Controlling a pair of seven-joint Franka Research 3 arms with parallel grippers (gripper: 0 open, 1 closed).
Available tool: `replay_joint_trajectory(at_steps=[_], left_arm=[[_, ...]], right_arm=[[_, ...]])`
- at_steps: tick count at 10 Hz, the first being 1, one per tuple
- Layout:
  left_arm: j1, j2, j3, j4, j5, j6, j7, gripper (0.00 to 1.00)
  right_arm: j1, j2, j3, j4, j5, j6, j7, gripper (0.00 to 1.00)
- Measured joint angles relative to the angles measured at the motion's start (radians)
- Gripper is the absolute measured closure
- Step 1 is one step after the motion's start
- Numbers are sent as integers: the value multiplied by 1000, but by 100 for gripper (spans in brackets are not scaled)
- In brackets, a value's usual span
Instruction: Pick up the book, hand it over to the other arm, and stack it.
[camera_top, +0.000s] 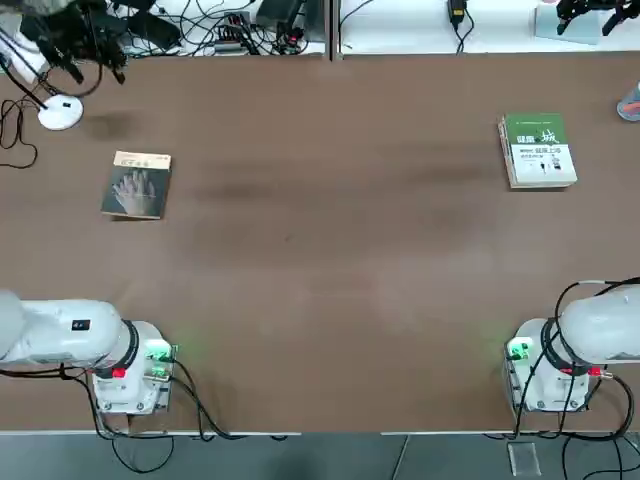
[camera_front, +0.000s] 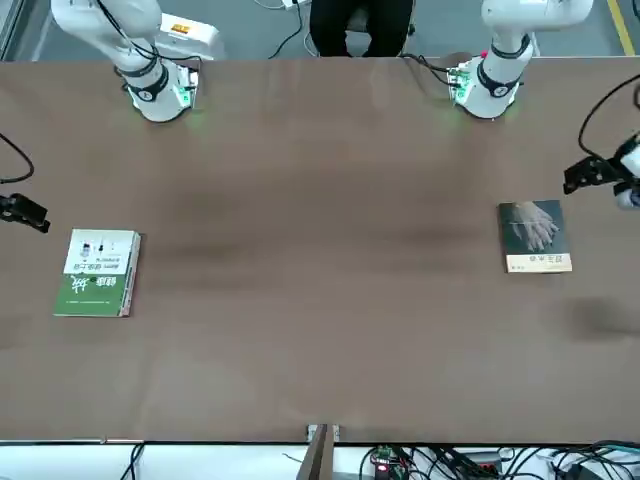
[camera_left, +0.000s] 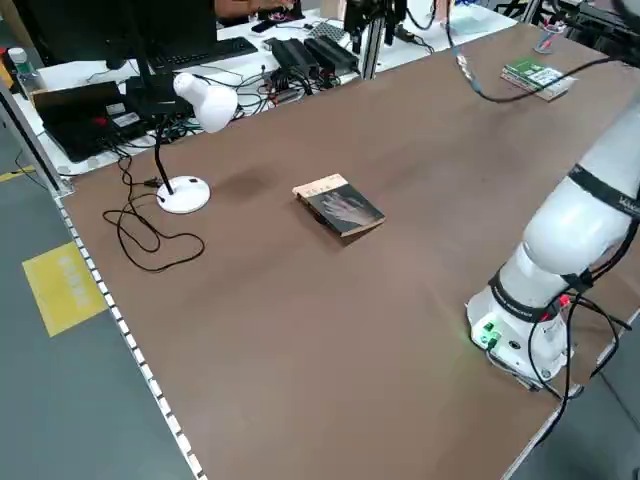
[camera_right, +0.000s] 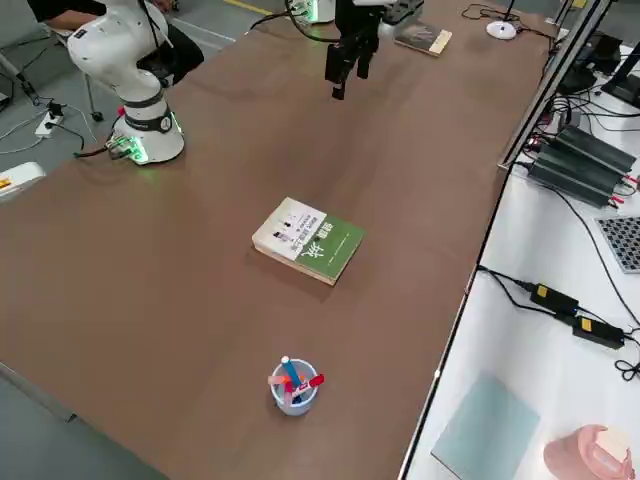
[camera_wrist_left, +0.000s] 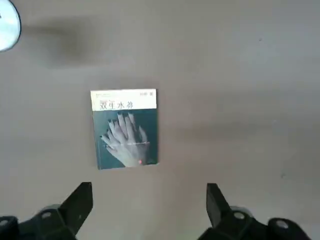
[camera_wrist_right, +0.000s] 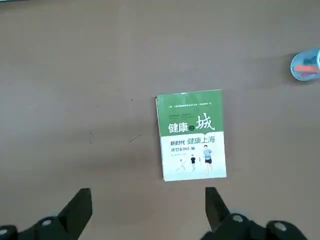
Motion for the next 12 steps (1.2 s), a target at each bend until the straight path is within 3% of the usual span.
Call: replay_joint_trajectory(at_steps=[3,7,12], left_arm=[[24,-46,2,-122,-1,60,19,0],[126,-43,5,-217,-47,119,113,0],[242,23,8,-267,-83,183,243,0]], right_arm=[[-9,0,0,0,0,5,0,0],[-25,0,0,0,0,7,-1,0],[-26,0,2,0,0,7,-1,0]])
